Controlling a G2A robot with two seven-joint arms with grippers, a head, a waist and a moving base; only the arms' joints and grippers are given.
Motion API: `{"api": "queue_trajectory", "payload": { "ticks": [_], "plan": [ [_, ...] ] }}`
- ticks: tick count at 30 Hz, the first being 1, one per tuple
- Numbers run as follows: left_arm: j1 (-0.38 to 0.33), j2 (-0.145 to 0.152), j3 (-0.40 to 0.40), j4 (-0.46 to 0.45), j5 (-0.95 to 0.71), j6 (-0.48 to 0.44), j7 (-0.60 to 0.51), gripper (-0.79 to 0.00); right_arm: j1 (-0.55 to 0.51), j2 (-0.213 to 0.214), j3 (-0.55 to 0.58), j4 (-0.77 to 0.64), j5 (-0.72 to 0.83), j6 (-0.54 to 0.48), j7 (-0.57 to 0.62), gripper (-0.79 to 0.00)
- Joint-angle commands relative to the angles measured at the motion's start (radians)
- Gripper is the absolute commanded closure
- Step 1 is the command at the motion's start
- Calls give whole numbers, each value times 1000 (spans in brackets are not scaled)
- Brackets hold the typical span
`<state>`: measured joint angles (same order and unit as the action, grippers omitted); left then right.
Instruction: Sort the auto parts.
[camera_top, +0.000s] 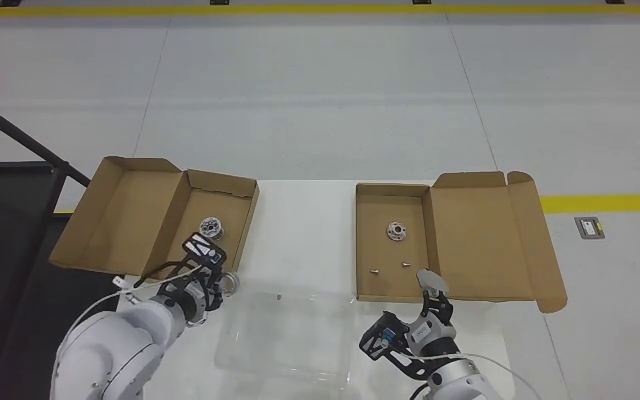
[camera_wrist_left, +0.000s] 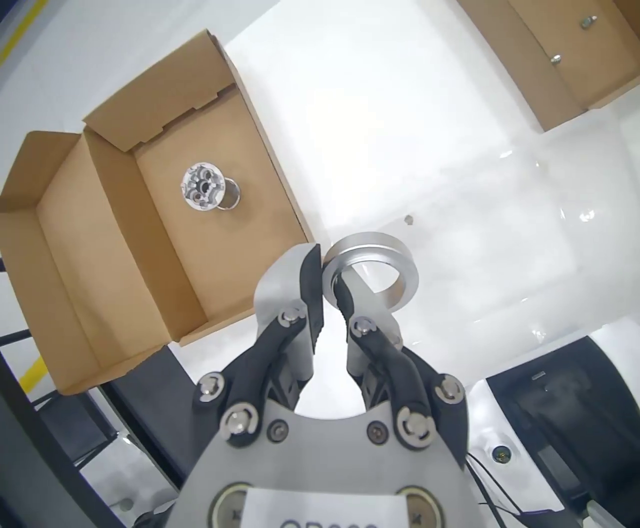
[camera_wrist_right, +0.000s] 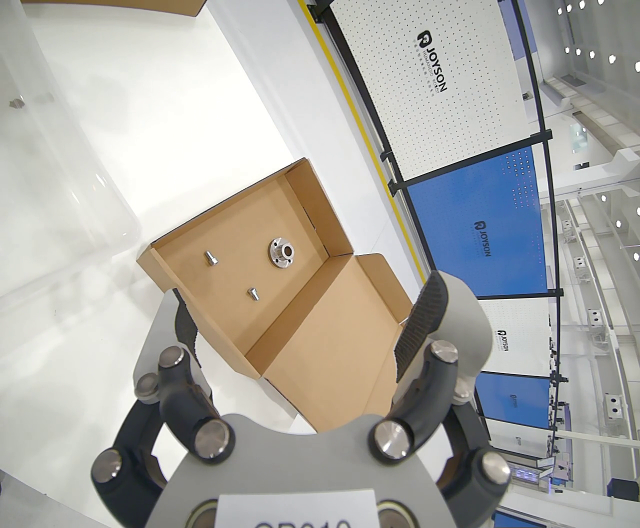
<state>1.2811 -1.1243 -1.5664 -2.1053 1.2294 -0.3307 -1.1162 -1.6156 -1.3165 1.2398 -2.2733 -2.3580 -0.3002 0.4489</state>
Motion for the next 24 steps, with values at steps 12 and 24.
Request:
{"api": "queue_trajectory", "payload": {
  "ticks": [12,24],
  "plan": [
    [-439,-8,76,694,61,162,-72,0,0,0,0,0,0,0,0,-785],
    [-574,-19,158,977,113,201,6,-68,0,0,0,0,0,0,0,-785]
  ]
}}
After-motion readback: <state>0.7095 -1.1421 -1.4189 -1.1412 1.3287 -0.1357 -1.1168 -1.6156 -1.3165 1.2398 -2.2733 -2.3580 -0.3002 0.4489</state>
